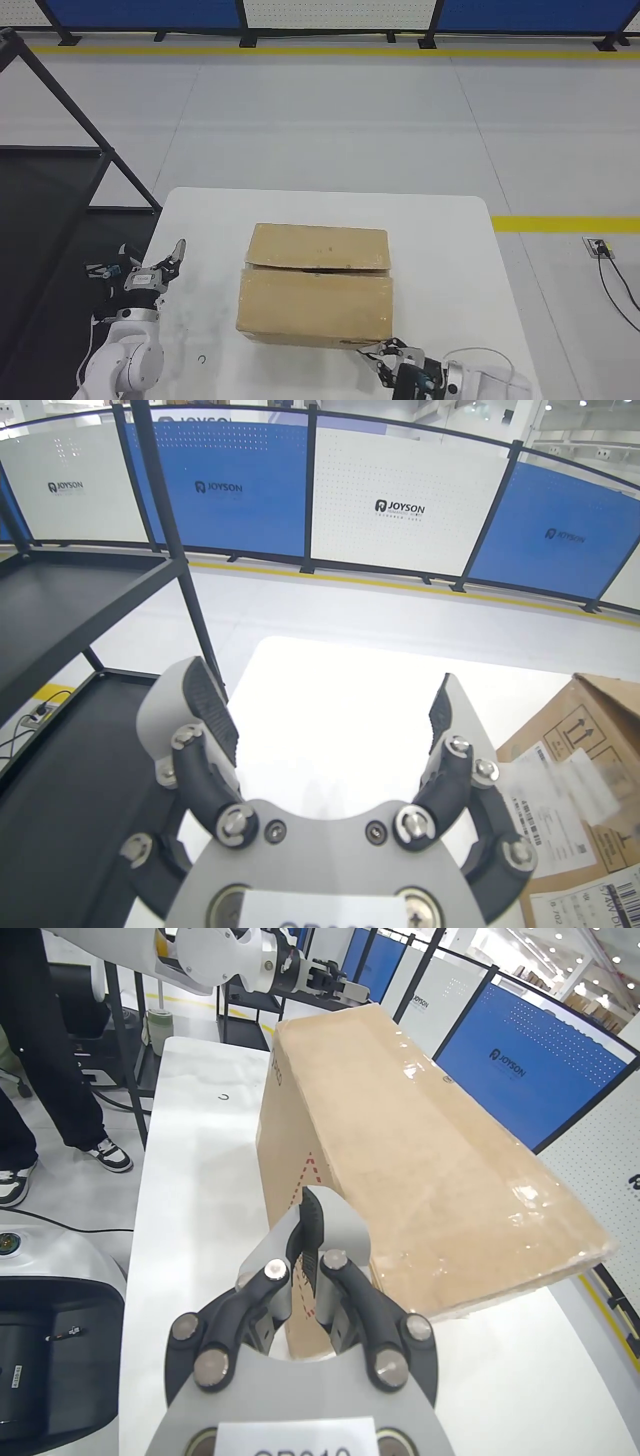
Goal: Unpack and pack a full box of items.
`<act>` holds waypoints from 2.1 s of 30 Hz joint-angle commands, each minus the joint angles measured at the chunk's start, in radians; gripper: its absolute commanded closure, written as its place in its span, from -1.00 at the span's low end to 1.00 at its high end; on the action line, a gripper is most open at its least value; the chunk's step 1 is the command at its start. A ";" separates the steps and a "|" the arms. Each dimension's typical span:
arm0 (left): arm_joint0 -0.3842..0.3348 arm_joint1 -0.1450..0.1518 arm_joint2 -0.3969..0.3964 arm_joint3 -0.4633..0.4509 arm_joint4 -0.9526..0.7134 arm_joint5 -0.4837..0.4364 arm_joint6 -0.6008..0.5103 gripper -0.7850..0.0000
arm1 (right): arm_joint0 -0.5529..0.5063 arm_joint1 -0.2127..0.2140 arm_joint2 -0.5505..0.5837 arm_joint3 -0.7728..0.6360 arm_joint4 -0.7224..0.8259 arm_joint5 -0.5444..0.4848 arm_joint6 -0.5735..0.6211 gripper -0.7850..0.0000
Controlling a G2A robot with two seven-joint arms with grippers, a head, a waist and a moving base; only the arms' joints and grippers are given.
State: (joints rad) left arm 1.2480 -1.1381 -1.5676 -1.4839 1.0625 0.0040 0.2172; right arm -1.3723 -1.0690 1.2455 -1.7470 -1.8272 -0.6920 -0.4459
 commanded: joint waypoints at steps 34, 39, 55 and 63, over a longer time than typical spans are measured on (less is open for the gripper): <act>-0.014 0.025 0.089 0.056 0.433 -0.289 -0.069 -1.00 | -0.084 0.043 0.155 -0.117 0.055 -0.027 -0.304 -1.00; -0.075 0.023 0.144 0.137 0.550 -0.268 -0.036 -1.00 | -0.091 0.046 0.163 -0.117 0.073 -0.020 -0.296 -1.00; -0.243 -0.015 0.295 0.367 0.658 -0.120 0.122 -1.00 | -0.123 0.055 0.171 -0.122 0.098 0.002 -0.255 -1.00; -0.271 -0.035 0.308 0.421 0.596 -0.014 0.221 -1.00 | -0.120 0.058 0.164 -0.130 0.104 0.003 -0.233 -1.00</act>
State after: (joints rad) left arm 0.9770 -1.1723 -1.2576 -1.0663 1.6638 -0.0197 0.4294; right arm -1.4922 -1.0112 1.4103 -1.8766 -1.7233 -0.6890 -0.6810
